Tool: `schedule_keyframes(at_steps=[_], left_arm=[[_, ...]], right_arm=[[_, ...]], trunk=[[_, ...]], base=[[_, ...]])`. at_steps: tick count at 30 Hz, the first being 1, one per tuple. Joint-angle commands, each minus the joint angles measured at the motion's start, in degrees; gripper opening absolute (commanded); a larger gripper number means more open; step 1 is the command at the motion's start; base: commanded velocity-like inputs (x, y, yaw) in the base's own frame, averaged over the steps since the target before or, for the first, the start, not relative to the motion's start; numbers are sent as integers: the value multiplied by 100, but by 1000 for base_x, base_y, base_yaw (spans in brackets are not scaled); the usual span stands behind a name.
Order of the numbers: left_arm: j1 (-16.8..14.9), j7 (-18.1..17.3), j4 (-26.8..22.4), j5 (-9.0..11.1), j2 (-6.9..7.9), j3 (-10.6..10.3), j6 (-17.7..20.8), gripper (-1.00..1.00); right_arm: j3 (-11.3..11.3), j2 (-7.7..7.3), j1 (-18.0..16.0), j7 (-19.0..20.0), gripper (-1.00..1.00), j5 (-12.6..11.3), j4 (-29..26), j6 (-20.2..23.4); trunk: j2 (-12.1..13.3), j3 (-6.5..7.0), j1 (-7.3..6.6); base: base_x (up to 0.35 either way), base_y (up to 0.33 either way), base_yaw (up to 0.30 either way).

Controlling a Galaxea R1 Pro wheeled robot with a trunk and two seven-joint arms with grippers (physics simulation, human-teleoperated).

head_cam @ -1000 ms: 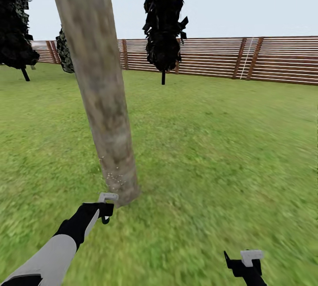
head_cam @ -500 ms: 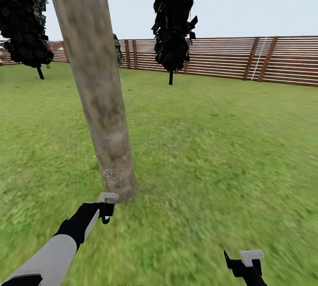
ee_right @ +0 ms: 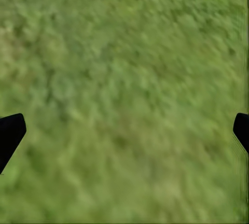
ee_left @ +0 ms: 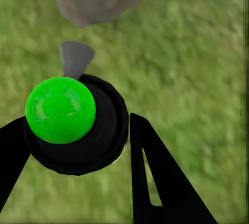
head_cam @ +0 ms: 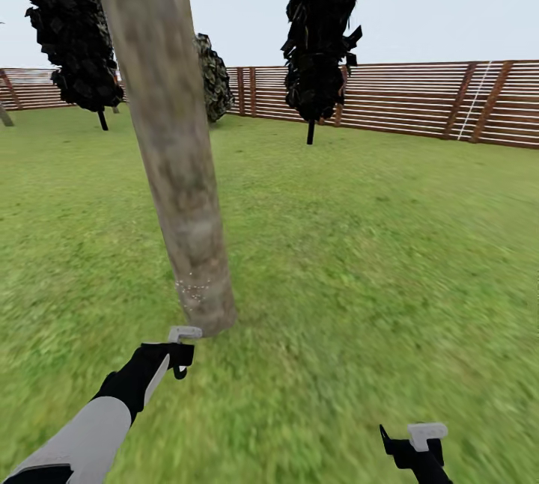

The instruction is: In the garden, pick up the pesticide atomizer on the floor and spray pesticide onto both trees until each tree trunk is fully covered.

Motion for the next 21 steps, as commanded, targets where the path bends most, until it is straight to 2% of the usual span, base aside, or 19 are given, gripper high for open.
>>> schedule_keyframes(at_steps=[1, 5, 9, 11, 14, 17, 21], left_arm=[[-2, -2, 0, -3, 2, 0, 0, -100], [-2, 4, 0, -10, 5, 0, 0, -100], [0, 3, 0, -10, -3, -5, 7, -100], [-1, 21, 1, -46, -113, -10, 15, -100], [2, 209, 42, -38, -110, -4, 17, -100], [3, 347, 222, -28, -84, 0, 23, -100], [3, 449, 254, -14, -156, 15, 26, -100]], right_arm=[[0, 0, 0, 0, 100, 0, 0, 0], [0, 0, 0, 0, 100, 0, 0, 0], [0, 0, 0, 0, 100, 0, 0, 0], [0, 0, 0, -6, 100, 0, 0, 0], [0, 0, 0, -5, 100, -2, -4, 0], [0, 0, 0, -1, 100, -1, -4, 0], [0, 0, 0, 0, 100, 0, -1, 0]], trunk=[[0, 0, 0], [0, 0, 0], [0, 0, 0], [0, 0, 0], [0, 0, 0], [0, 0, 0], [0, 0, 0]], base=[[5, -275, 7], [56, -275, 22], [83, -275, 213], [106, -274, 270], [156, -244, 179], [113, -67, 26], [20, -9, 4]])
